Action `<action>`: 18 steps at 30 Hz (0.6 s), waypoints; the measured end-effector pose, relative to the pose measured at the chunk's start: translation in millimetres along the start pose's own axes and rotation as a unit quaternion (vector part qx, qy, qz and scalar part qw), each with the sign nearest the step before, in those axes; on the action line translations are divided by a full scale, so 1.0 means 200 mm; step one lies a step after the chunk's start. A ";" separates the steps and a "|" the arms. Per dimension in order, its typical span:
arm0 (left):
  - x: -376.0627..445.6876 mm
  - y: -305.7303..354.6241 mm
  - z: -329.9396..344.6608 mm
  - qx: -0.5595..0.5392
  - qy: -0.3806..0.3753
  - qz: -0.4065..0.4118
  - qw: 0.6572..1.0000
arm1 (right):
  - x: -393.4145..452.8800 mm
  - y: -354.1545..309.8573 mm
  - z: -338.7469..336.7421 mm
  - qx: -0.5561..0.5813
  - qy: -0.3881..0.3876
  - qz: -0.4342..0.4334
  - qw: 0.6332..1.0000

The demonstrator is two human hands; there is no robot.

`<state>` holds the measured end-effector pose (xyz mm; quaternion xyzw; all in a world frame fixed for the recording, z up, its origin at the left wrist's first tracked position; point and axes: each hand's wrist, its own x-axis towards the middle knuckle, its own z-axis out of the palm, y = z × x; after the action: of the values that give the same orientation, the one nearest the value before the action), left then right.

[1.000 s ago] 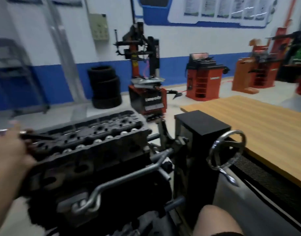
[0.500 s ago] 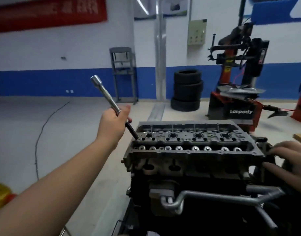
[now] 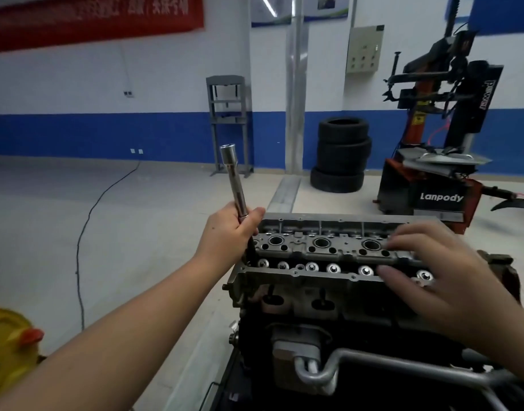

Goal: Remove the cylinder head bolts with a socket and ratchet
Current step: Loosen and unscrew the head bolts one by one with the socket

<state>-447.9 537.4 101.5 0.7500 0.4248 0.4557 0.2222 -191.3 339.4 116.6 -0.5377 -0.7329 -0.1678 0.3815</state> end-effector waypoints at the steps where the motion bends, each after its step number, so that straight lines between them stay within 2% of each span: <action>1: 0.00 -0.01 0.00 0.007 0.000 0.002 1.000 | 0.05 -0.03 0.05 0.014 -0.019 0.004 1.000; 6: -0.01 -0.03 0.00 0.019 0.010 0.000 1.000 | 0.37 -0.22 0.27 0.112 -0.084 0.071 0.988; 9: -0.03 -0.02 0.03 0.016 0.021 0.002 1.000 | 0.62 -0.40 0.39 0.228 -0.118 0.117 0.960; 11: -0.03 -0.01 0.04 0.007 0.031 -0.005 0.999 | 0.78 -0.51 0.47 0.316 -0.101 0.148 0.932; 14: -0.05 0.00 0.05 -0.018 0.043 -0.014 0.999 | 0.98 -0.64 0.55 0.393 -0.087 0.248 0.881; 16: -0.06 0.00 0.05 -0.040 0.037 -0.022 0.998 | 1.03 -0.66 0.60 0.415 -0.058 0.267 0.868; 18: -0.05 0.00 0.05 -0.009 0.028 -0.021 0.999 | 1.02 -0.65 0.64 0.425 -0.010 0.268 0.865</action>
<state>-441.8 529.6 91.8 0.7260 0.4422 0.4755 0.2266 -385.8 509.4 205.2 -0.5011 -0.5647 0.2744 0.5956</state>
